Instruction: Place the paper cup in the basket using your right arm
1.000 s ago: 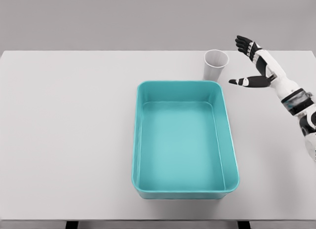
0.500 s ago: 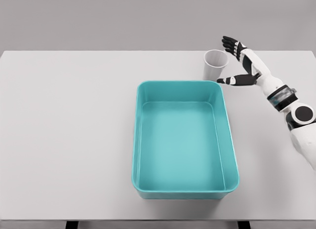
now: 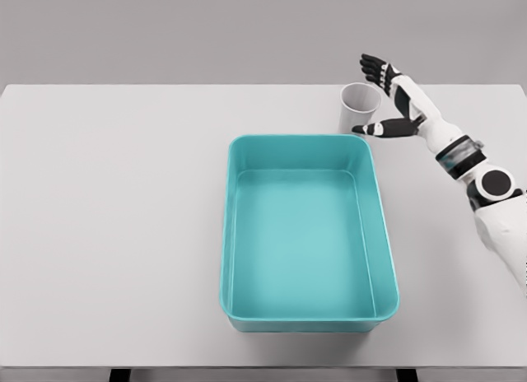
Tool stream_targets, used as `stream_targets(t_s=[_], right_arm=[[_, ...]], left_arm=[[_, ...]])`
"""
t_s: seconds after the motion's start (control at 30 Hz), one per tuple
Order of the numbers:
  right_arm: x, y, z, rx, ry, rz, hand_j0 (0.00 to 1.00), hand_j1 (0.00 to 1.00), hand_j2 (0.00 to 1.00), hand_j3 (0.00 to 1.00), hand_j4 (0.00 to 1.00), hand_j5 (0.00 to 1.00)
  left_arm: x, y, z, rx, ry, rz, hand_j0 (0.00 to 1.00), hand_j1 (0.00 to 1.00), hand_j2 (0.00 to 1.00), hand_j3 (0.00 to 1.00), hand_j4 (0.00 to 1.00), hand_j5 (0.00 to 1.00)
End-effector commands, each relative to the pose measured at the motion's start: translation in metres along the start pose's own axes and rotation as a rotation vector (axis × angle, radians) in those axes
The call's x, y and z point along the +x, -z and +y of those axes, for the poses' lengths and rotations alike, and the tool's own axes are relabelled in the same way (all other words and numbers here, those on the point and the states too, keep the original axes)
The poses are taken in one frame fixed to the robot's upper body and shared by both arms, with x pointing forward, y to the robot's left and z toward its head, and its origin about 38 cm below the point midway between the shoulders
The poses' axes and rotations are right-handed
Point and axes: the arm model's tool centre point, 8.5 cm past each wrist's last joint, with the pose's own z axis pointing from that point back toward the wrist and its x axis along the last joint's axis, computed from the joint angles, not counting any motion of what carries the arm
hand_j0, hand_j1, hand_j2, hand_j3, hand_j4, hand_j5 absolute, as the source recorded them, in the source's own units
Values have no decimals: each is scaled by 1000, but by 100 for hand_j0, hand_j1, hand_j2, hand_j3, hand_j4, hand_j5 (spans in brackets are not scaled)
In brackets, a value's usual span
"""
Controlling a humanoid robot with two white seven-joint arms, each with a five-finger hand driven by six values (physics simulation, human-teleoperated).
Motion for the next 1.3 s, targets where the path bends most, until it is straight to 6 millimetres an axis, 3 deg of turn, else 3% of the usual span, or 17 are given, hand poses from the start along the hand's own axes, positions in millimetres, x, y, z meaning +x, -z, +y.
stream_targets(t_s=[0.0,0.43,1.17,1.27], right_arm=[[-4,2,5,-4,16,7,100,100,100,100,100,100],[-10,1,10,-2,25,23,100,100,100,100,100,100],[1,5,-6,-12,-11,-4,100,100,100,100,100,100],[-5,3,-12,-20,-20,29,100,100,100,100,100,100]], left_arm=[[0,0,0,0,0,0,100,100,100,100,100,100],[0,0,0,0,0,0,100,100,100,100,100,100],[0,0,0,0,0,-1,100,100,100,100,100,100],[0,0,0,0,0,0,100,100,100,100,100,100]])
